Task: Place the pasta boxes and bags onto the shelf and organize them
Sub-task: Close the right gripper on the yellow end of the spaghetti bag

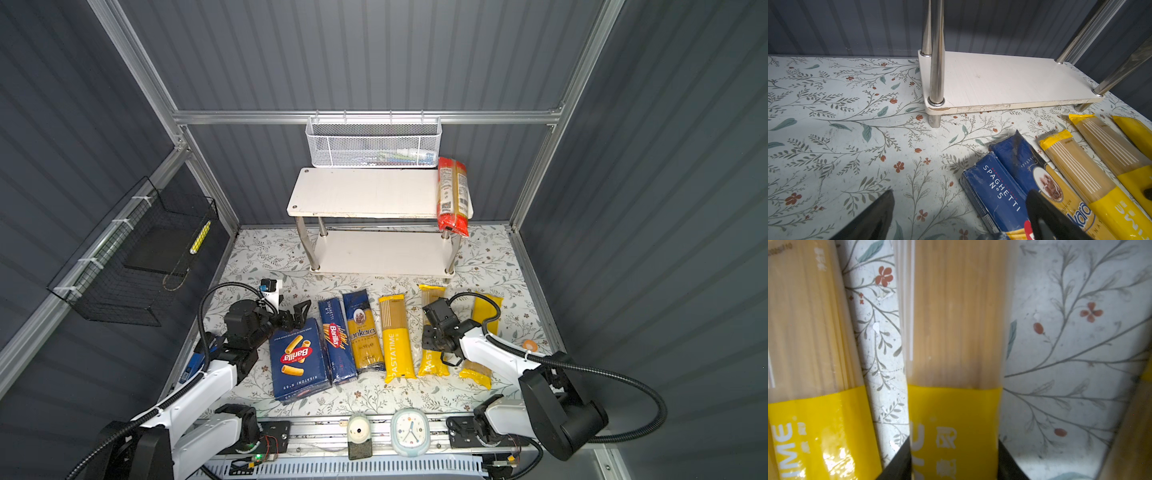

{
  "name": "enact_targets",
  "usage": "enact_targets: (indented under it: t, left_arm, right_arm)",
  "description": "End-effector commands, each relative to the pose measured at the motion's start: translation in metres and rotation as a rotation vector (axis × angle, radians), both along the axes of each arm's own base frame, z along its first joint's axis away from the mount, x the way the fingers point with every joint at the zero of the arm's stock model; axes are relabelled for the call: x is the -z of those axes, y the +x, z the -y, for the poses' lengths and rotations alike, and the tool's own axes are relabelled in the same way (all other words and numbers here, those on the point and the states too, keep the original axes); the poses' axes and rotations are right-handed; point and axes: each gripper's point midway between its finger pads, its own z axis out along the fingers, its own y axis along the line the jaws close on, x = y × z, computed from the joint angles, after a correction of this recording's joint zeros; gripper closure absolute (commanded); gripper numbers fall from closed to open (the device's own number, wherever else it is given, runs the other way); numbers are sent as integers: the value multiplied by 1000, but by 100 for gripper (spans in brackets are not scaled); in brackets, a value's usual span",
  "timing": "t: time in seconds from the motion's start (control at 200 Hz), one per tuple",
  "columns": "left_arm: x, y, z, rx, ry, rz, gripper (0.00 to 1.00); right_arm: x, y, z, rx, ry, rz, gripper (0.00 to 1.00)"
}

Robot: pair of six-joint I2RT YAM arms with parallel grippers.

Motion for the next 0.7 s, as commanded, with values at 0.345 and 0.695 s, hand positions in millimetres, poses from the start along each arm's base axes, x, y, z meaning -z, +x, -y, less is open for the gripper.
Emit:
enact_targets:
  t: [0.345,0.695]
  left_arm:
    - [-2,4,-3,-19,9,8,1]
    - [-3,3,-4,-24,9,12,1]
  right_arm:
    - [-14,1,-2,-5,29,51,77]
    - [-66,9,-38,-144,217,196,92]
